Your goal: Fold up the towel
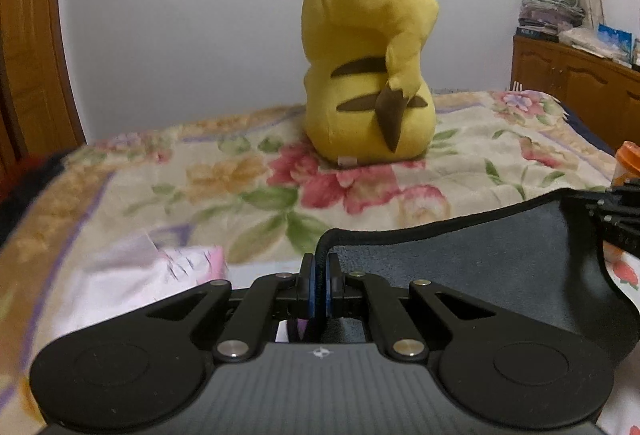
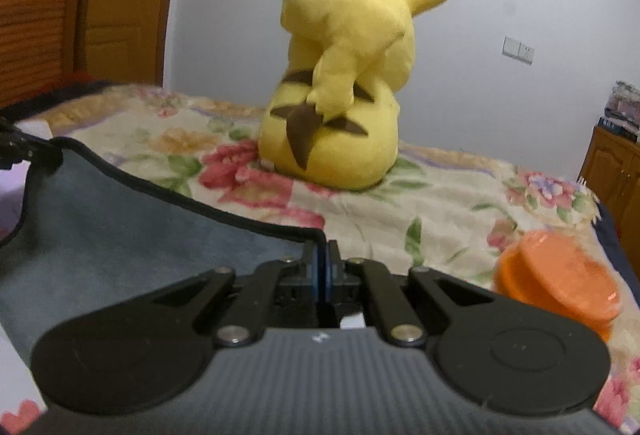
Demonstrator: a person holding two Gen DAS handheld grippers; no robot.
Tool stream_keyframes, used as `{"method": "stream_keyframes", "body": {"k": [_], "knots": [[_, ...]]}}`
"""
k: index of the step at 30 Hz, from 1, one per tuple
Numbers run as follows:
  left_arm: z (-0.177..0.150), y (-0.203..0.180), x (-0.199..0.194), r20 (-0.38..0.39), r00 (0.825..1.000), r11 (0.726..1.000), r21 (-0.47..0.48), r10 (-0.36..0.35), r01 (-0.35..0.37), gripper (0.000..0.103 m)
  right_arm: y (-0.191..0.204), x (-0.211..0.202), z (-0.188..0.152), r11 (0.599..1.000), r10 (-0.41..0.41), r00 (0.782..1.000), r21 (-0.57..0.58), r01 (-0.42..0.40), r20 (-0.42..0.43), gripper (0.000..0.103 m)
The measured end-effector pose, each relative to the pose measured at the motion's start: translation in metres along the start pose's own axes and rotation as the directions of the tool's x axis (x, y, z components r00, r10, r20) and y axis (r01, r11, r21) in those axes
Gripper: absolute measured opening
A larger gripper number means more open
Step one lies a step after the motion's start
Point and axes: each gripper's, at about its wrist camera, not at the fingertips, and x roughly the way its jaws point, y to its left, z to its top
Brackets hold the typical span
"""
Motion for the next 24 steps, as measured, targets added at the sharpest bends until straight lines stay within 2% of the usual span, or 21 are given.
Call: {"method": "stream_keyframes", "body": {"k": [9,12,13,15,16,17,18,19,20,24], "knots": [[-0.022,-0.001,0.028,-0.056,0.998,1.0,-0.004,0.008,-0.009,0.007,0.004,0.022,-0.023,1.0,-0.001,0.997,-0.011,0.0,-0.077,0.004],[-0.022,-0.001,0.031,-0.062,0.998,1.0,-0.003,0.022,-0.022,0.011,0.004,0.026,-0.025,1.0,-0.002,0.996,0.003,0.002,-0.088,0.005],[-0.022,-0.001,0.032,-0.064,0.998,1.0,-0.001,0.026,-0.026,0.015,0.005,0.027,-0.025,1.0,-0.004,0.996,0.006,0.005,-0.092,0.005],[-0.023,-0.001,0.031,-0.066,0.997,0.999,0.0,0.033,-0.033,0.029,0.005,0.029,-0.026,1.0,-0.013,0.996,0.009,0.014,-0.092,0.017],[-0.024,-0.001,0.031,-0.066,0.997,1.0,-0.005,0.03,-0.031,0.041,0.005,0.028,-0.026,1.0,-0.016,0.996,0.009,0.017,-0.093,0.02],[-0.025,-0.001,0.031,-0.067,0.997,0.999,-0.012,0.03,-0.031,0.05,0.005,0.028,-0.026,1.0,-0.012,0.996,0.012,0.013,-0.093,0.033],[-0.026,-0.001,0.03,-0.065,0.997,0.999,-0.015,0.031,-0.032,0.054,0.005,0.028,-0.026,1.0,-0.005,0.996,0.016,0.007,-0.092,0.047],[-0.027,-0.001,0.028,-0.063,0.997,0.999,-0.015,0.032,-0.033,0.061,0.005,0.027,-0.026,1.0,-0.002,0.996,0.02,0.004,-0.089,0.052],[-0.027,-0.002,0.027,-0.062,0.998,0.999,-0.016,0.032,-0.033,0.065,0.005,0.025,-0.026,1.0,-0.001,0.996,0.025,0.003,-0.086,0.054],[-0.028,-0.006,0.015,-0.069,0.997,1.0,-0.011,0.026,-0.026,0.07,0.004,0.015,-0.025,0.998,0.013,0.996,0.055,-0.008,-0.094,0.054]]}}
